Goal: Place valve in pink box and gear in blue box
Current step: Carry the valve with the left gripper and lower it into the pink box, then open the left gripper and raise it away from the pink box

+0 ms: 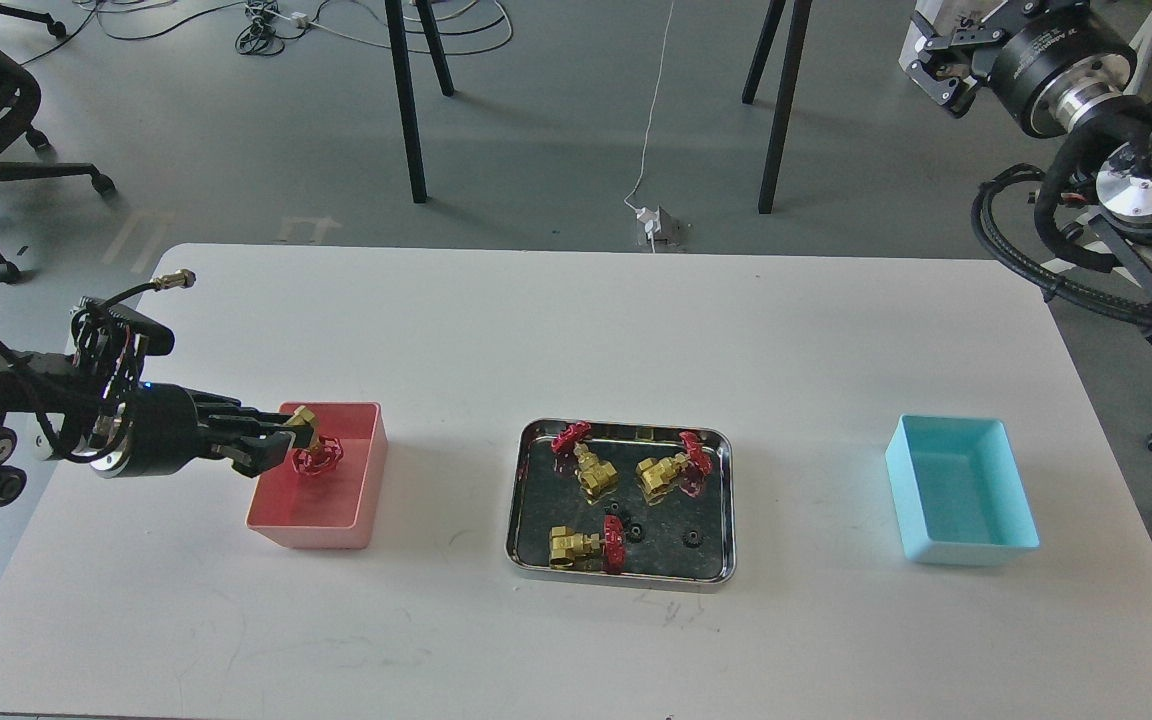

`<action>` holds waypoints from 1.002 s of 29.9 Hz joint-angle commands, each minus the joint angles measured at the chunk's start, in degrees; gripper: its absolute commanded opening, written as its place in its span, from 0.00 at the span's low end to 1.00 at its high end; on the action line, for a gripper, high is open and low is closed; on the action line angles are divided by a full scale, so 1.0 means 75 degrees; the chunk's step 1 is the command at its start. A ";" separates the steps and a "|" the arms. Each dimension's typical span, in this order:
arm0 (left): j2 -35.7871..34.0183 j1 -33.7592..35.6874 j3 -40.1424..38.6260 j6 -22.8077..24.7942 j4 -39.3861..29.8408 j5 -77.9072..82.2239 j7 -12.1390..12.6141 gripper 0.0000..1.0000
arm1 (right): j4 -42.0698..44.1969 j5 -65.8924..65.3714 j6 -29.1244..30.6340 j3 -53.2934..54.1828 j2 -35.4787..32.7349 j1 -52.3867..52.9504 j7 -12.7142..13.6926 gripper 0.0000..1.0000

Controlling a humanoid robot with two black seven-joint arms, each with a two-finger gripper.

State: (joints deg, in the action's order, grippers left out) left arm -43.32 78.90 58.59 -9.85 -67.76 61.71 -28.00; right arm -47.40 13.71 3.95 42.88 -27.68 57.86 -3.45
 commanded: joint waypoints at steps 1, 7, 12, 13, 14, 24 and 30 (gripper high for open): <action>0.0150 -0.0230 -0.0124 0.0012 0.0152 -0.0001 0.0000 0.22 | -0.0008 0.0000 0.0001 0.0013 0.0000 -0.0039 0.0004 1.00; 0.0233 -0.0242 -0.0124 0.0012 0.0199 -0.0024 0.0000 0.23 | -0.0008 0.0000 0.0001 0.0025 0.0000 -0.0039 0.0004 1.00; 0.0279 -0.0370 -0.0136 0.0012 0.0362 -0.0024 0.0000 0.26 | -0.0008 0.0000 0.0001 0.0025 0.0000 -0.0063 -0.0008 1.00; 0.0326 -0.0441 -0.0136 0.0001 0.0444 -0.0024 0.0000 0.27 | -0.0008 0.0000 0.0001 0.0025 0.0000 -0.0074 0.0003 1.00; 0.0350 -0.0511 -0.0136 0.0001 0.0526 -0.0013 0.0000 0.28 | -0.0008 0.0000 0.0001 0.0036 0.0000 -0.0098 -0.0008 1.00; 0.0338 -0.0652 -0.0451 0.0012 0.0527 -0.0013 0.0000 0.45 | -0.0008 0.0000 0.0001 0.0037 -0.0012 -0.0145 0.0004 1.00; 0.0023 -0.0570 -0.1271 0.0106 0.0176 -0.0036 0.0000 0.58 | -0.0043 0.0000 0.0001 0.0037 -0.0082 -0.0145 0.0004 1.00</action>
State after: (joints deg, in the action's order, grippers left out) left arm -41.70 74.18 51.96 -9.66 -65.12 61.62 -28.00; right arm -47.53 13.71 3.95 43.16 -28.06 56.80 -3.45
